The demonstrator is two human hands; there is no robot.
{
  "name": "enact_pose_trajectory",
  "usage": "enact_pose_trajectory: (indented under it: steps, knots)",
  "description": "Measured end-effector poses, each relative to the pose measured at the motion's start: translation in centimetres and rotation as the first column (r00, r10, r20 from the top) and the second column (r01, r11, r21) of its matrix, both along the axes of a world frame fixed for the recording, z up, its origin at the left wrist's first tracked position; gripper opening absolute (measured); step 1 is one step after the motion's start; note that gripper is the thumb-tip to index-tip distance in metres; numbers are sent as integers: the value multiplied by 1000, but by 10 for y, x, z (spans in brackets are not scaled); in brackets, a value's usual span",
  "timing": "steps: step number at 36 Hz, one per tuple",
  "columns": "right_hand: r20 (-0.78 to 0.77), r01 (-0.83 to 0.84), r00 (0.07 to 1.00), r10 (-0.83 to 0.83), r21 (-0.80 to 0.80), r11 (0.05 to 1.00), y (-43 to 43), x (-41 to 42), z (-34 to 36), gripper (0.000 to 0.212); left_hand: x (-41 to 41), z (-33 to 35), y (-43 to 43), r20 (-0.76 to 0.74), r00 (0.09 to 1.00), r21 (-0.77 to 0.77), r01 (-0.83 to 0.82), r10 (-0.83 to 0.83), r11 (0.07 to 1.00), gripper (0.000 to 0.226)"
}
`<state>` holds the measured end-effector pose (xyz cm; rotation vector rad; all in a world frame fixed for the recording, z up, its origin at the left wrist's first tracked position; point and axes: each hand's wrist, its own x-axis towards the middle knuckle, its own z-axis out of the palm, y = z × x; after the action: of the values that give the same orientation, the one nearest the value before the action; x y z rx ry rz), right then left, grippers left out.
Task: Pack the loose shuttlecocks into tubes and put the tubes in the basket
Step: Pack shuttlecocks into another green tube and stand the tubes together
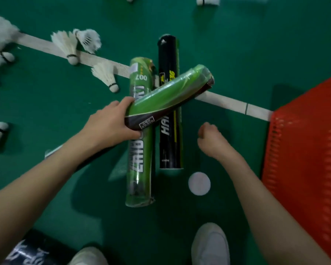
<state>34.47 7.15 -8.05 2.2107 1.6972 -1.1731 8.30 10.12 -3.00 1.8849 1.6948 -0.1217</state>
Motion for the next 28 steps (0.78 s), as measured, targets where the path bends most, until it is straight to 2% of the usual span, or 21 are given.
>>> enact_pose_trajectory:
  steps: [2, 4, 7, 12, 16, 19, 22, 24, 26, 28]
  knots:
    - [97, -230, 959, 268, -292, 928, -3, 6, 2, 38, 3, 0, 2, -4, 1000, 2, 24, -24, 1000, 88]
    - [115, -318, 913, 392, -403, 859, -7, 5, 3, 66, 5, 0, 2, -21, 999, 9, 47, -47, 999, 89]
    - [159, -412, 846, 509, -411, 813, -14, -3, -2, 90, 7, -2, 0, -33, 998, 24, 56, -55, 998, 90]
    - [260, -526, 742, 618, -346, 777, -25, -5, -15, 94, 6, -4, -2, -14, 999, 21, 44, -44, 999, 91]
    - [294, -559, 728, 619, -268, 785, -31, -1, -23, 95, 5, -3, -3, -17, 999, 19, 41, -40, 999, 90]
    - [234, -501, 818, 526, -159, 850, -28, 11, -24, 85, 5, -2, -3, -13, 999, 11, 32, -32, 999, 89]
    - [141, -259, 958, 249, 55, 964, -27, 25, -20, 55, 7, 0, -2, -6, 999, 6, 36, -36, 999, 89]
    - [76, -65, 996, 49, 226, 972, -28, 30, -17, 38, 10, 1, -2, 0, 999, 8, 41, -41, 999, 88]
    - [35, -48, 999, 40, 270, 962, -30, 31, -15, 42, 13, 1, -2, 5, 999, 24, 41, -42, 999, 88]
    - [27, -198, 980, 196, 136, 971, -34, 28, -13, 65, 15, 1, -3, 5, 999, 35, 43, -43, 998, 88]
